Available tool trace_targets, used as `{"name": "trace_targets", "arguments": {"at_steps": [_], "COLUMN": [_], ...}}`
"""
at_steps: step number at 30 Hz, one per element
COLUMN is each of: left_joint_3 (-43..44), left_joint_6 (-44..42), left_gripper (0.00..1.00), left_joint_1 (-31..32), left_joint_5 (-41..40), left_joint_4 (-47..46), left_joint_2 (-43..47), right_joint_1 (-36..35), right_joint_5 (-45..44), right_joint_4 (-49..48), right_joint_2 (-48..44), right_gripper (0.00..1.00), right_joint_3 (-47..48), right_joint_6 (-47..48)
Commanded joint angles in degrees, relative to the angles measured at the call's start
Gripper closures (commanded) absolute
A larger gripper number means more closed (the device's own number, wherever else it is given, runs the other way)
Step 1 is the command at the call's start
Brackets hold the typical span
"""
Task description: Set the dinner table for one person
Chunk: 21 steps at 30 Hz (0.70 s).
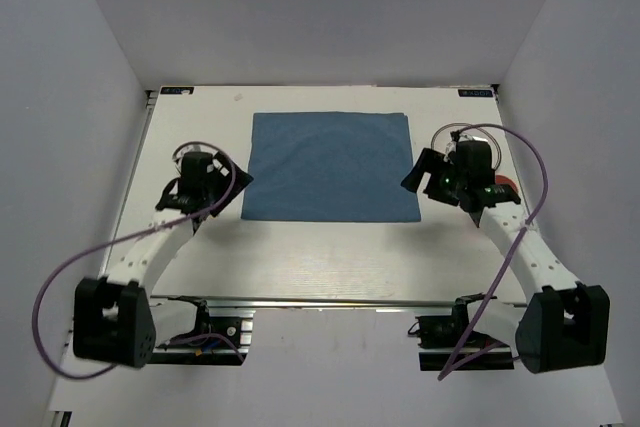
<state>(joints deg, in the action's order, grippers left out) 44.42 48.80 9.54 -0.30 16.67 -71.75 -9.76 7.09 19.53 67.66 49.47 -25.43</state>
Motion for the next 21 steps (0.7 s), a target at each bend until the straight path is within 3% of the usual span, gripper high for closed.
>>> {"name": "trace_targets", "arguments": {"at_steps": [1, 5, 9, 10, 18, 21], "left_joint_3": [-4.3, 0.3, 11.1, 14.9, 19.5, 18.9], "left_joint_6": [1.0, -1.6, -4.0, -4.2, -6.6, -7.1], "left_gripper": [0.02, 0.02, 0.02, 0.02, 0.02, 0.02], "left_joint_1": [0.0, 0.0, 0.5, 0.5, 1.0, 1.5], "left_joint_5": [-2.8, -2.5, 3.4, 4.8, 5.5, 8.0], "left_joint_4": [-2.4, -0.2, 4.2, 5.3, 8.6, 7.0], "left_joint_2": [13.1, 10.4, -3.2, -7.7, -14.1, -14.5], "right_joint_1": [0.0, -0.3, -2.3, -2.6, -3.0, -2.9], "right_joint_5": [1.9, 1.6, 0.5, -3.8, -18.7, -20.3], "right_joint_4": [-7.7, -5.8, -2.9, -0.5, 5.0, 2.5], "right_joint_2": [-4.5, 0.8, 12.5, 13.9, 16.5, 12.3], "right_gripper": [0.11, 0.11, 0.11, 0.11, 0.11, 0.11], "right_joint_3": [-3.3, 0.6, 8.5, 10.2, 16.5, 12.9], "right_joint_6": [-1.1, 0.6, 1.4, 1.2, -3.4, -7.2]}}
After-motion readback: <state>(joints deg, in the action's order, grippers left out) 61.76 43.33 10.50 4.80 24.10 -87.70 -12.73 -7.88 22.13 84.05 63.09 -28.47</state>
